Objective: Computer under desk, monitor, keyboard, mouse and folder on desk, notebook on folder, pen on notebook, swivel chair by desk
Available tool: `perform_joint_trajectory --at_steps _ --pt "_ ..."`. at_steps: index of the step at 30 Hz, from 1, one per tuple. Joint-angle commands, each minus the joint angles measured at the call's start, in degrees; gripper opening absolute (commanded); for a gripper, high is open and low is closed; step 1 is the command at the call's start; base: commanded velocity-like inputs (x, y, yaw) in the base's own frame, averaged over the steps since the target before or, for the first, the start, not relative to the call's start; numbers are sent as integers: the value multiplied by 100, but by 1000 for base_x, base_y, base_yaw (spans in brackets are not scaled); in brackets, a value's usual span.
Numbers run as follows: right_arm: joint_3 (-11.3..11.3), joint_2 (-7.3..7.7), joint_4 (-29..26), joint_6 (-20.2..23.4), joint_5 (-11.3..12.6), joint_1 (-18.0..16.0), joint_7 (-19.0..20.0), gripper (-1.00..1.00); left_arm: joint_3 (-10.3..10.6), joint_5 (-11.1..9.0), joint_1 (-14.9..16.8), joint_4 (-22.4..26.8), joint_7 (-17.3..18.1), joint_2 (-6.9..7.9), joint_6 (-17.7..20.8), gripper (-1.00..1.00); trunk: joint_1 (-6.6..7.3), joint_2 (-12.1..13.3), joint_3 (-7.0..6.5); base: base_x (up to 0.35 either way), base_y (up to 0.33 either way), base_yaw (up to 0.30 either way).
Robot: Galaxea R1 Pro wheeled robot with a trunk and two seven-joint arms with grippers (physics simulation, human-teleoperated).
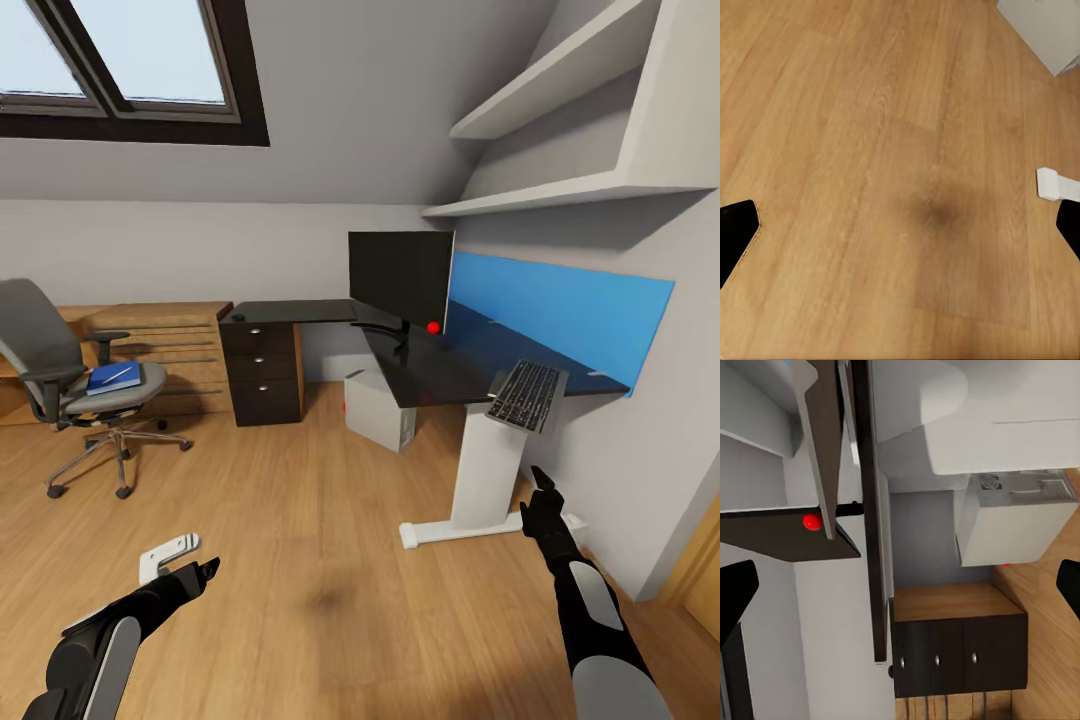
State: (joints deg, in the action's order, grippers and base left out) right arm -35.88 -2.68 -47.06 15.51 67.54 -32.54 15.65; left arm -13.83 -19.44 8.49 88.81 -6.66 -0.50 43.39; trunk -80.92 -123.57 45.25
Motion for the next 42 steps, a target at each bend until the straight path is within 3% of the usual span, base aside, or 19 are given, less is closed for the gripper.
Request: perform_joint_trajectory --at_steps 1,9,22,42 --pt "-33 -9 -4 57 45 -7 8 100 -5 -61 4 5 -46 -5 24 100 1 -3 6 0 239 0" --pt "-33 -29 -3 44 49 -7 17 100 -5 -63 4 3 -46 -5 19 100 1 -3 6 83 239 0" --pt "46 -24 -106 -10 13 -7 41 100 -5 -68 4 -6 -42 -6 47 100 1 -3 6 18 30 0" --pt "90 -12 -414 -26 -36 -7 187 100 -5 -69 4 -13 -46 -12 45 100 440 799 -353 0 0 0"
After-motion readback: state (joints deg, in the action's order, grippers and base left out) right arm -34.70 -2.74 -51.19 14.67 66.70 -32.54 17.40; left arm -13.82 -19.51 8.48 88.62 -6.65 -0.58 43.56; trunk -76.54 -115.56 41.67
